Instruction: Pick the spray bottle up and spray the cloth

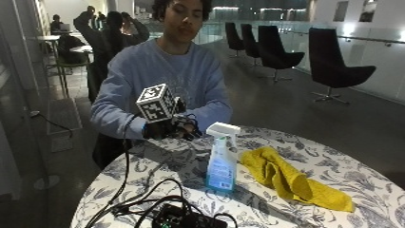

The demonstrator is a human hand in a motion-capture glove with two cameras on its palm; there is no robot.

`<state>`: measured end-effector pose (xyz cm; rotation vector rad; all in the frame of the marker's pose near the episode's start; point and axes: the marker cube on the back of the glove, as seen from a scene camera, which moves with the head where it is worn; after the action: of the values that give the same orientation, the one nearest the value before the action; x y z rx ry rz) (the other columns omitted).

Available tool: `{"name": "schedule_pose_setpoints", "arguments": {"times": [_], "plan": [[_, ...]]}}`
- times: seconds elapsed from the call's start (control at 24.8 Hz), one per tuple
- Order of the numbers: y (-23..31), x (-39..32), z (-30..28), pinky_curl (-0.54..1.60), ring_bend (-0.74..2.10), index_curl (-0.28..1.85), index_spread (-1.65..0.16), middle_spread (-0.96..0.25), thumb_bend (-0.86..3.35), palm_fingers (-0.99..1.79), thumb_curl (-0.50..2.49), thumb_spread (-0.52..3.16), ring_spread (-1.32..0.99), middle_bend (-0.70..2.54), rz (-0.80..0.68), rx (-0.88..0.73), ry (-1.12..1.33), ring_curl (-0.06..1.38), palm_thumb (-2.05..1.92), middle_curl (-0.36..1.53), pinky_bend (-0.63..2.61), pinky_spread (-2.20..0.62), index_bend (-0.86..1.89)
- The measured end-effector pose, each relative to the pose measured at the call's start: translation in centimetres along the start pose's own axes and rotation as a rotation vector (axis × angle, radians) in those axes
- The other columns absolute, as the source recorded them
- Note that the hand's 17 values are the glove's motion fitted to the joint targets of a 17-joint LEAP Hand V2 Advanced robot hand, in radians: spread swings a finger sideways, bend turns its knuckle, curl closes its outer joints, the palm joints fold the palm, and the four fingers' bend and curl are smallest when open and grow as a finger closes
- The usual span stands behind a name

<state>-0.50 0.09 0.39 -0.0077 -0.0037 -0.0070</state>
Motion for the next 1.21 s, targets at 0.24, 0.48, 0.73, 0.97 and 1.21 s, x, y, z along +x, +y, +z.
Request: {"name": "schedule_pose_setpoints", "arguments": {"times": [0.24,0.48,0.73,0.97,1.21], "plan": [[-0.3,0.2,0.4,0.12,0.3,0.22,-0.19,-0.06,0.4,0.94,0.2,0.59,-0.05,0.47,0.033,-0.055,-0.013,0.17,0.68,0.19,0.16,0.12,0.37],[-0.2,0.1,0.8,0.17,0.15,0.3,-0.26,-0.05,0.33,0.71,0.24,0.79,-0.04,0.44,0.078,-0.081,-0.07,0.17,0.66,0.24,0.18,0.17,0.38],[0.1,2.5,0.2,0.19,0.15,0.31,-0.3,-0.05,0.24,0.64,0.25,0.94,-0.03,0.41,0.217,0.017,-0.318,0.16,0.6,0.27,0.19,0.19,0.33],[0.7,5.8,-0.6,0.23,0.17,0.32,-0.32,-0.04,0.2,0.61,0.28,1.02,-0.02,0.36,0.389,0.162,-0.71,0.16,0.61,0.28,0.21,0.2,0.26],[0.7,7.5,-0.7,0.25,0.2,0.32,-0.33,-0.04,0.15,0.63,0.29,1.06,0.0,0.31,0.476,0.239,-0.786,0.19,0.61,0.29,0.22,0.22,0.2]]}}
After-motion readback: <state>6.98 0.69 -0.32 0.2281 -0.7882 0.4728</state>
